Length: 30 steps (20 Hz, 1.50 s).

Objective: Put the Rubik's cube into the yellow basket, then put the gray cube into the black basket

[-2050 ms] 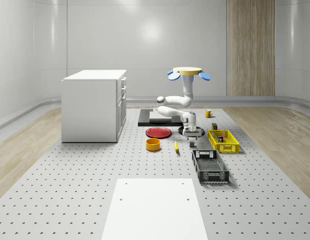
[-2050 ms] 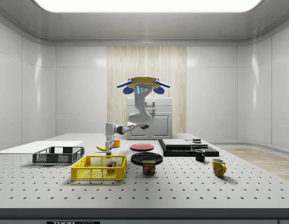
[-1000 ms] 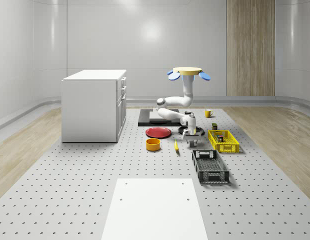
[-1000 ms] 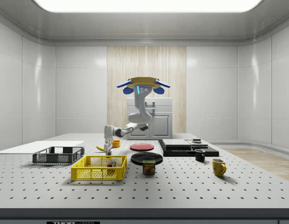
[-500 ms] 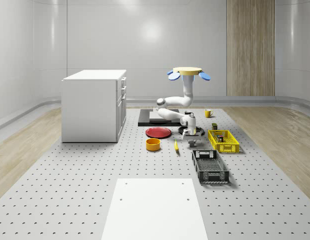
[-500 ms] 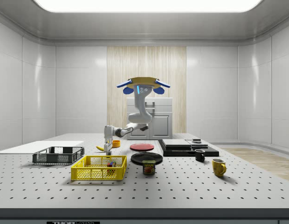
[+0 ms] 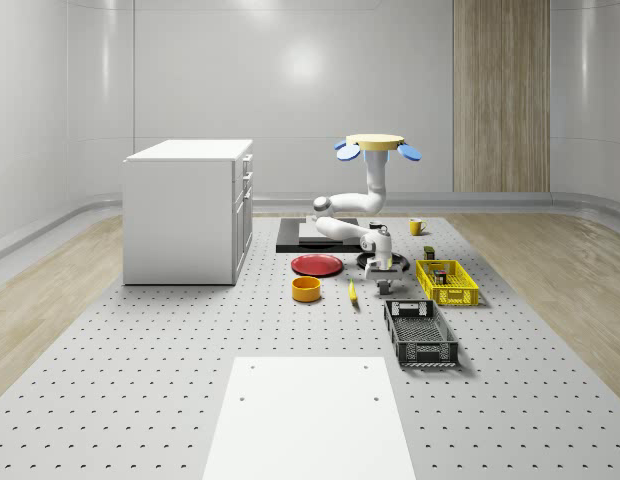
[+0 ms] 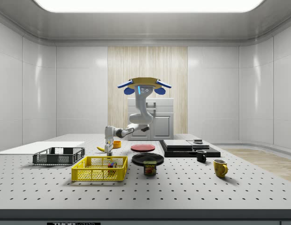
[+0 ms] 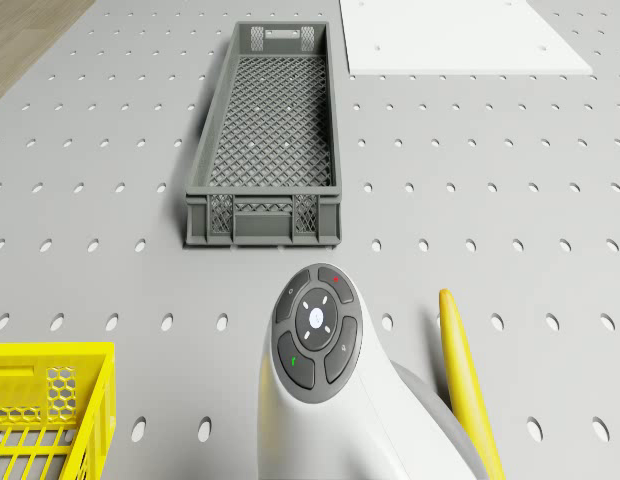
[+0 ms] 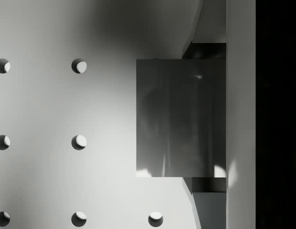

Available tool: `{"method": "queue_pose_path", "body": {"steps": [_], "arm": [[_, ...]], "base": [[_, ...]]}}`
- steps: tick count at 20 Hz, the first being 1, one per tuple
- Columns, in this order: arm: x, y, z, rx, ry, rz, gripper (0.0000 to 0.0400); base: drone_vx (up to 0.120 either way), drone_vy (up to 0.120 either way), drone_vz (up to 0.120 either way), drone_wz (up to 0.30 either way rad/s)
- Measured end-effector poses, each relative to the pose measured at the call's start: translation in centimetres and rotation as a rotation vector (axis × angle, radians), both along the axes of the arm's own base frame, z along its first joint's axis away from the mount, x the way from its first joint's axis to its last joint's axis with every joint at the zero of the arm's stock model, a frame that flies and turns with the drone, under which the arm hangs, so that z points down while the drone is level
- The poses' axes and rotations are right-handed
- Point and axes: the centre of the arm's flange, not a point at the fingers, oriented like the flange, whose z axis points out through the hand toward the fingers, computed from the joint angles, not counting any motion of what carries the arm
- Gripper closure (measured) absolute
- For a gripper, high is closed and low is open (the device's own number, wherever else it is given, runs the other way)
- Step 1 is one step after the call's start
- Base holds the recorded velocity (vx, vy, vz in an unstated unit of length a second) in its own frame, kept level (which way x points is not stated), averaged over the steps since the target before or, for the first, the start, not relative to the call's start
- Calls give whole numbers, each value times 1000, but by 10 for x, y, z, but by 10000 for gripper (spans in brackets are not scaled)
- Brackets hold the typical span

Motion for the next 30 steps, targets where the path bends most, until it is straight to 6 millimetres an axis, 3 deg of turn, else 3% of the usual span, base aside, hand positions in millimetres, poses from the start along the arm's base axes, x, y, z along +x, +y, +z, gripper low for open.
{"method": "queue_pose_path", "body": {"steps": [14,20,30], "arm": [[0,0,0,0,0,0,150],[0,0,0,0,0,1,150],[0,0,0,0,0,1,150]], "base": [[0,0,114,0],[113,0,73,0],[120,116,0,0]]}}
